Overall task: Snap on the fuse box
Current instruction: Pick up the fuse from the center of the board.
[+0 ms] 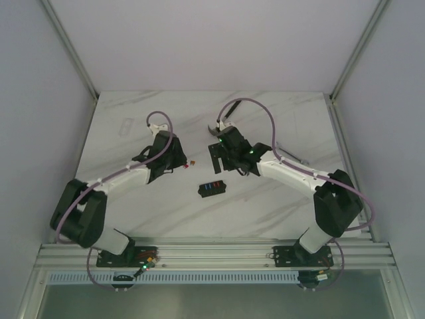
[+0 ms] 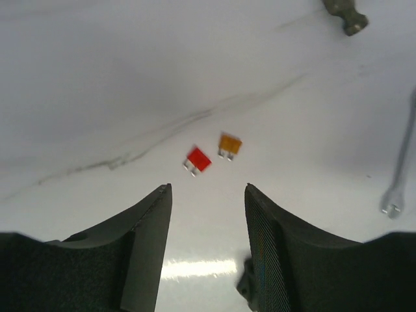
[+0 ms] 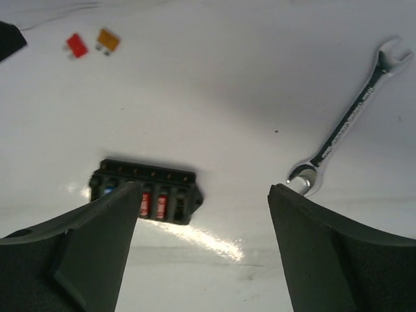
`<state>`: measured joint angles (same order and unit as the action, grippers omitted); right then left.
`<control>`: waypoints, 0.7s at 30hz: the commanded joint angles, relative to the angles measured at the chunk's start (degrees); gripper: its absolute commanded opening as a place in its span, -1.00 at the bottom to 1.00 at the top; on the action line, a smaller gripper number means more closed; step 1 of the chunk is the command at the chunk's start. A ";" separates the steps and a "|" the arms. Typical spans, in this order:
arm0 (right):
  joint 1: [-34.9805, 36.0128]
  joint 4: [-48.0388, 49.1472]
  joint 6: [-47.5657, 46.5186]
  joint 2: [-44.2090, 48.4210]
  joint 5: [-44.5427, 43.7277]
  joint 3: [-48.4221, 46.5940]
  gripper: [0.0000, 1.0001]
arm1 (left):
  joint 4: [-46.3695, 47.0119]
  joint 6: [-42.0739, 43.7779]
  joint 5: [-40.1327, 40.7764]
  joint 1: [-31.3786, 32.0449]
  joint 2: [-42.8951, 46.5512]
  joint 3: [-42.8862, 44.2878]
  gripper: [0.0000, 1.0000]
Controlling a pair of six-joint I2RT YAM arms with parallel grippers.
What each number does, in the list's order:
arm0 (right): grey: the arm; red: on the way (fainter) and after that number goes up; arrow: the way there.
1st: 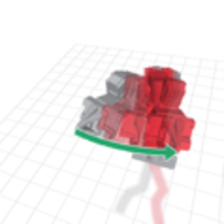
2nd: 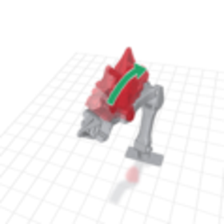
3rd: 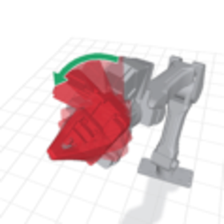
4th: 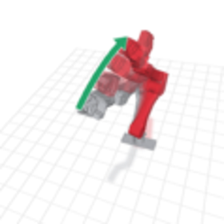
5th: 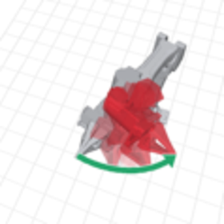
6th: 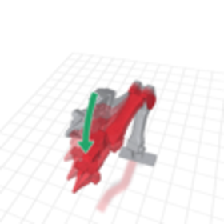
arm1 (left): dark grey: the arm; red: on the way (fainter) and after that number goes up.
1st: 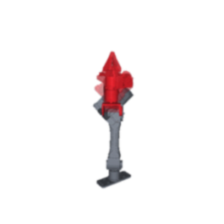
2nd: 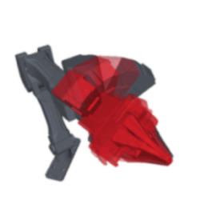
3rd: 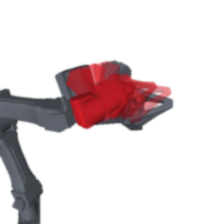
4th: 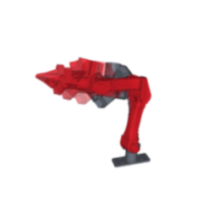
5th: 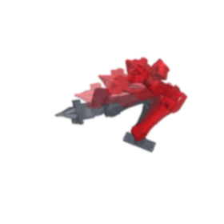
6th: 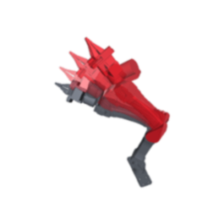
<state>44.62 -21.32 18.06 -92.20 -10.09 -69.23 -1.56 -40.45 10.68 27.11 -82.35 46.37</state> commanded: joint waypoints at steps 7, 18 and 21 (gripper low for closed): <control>-2.93 9.71 -1.02 2.27 -2.60 6.87 0.83 | 0.73 19.88 2.23 -0.30 -13.31 8.10 0.04; -3.82 11.11 -1.19 2.38 -0.96 8.71 0.90 | 8.89 32.66 -8.10 -0.39 -17.12 5.32 -0.04; -3.88 11.15 -1.34 2.64 -0.80 8.93 0.91 | 9.81 33.47 -9.05 -0.39 -17.98 4.80 -0.04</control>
<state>40.97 -11.90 17.28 -91.15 -10.92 -61.21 4.95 -11.00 4.64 27.00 -98.94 52.56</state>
